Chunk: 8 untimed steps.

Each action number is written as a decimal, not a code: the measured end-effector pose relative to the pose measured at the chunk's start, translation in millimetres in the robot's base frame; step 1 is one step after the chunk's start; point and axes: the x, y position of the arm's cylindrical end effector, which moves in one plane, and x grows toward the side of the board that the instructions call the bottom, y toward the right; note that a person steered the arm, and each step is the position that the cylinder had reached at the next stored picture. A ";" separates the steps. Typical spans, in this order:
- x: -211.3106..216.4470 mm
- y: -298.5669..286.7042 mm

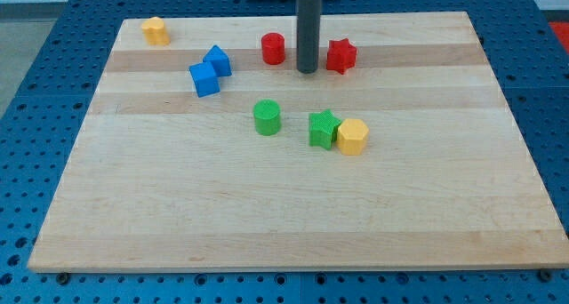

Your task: Move the red circle top left to the red star

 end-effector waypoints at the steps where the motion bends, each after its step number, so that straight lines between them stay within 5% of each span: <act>1: 0.2 -35.1; 8: -58.7 -56.1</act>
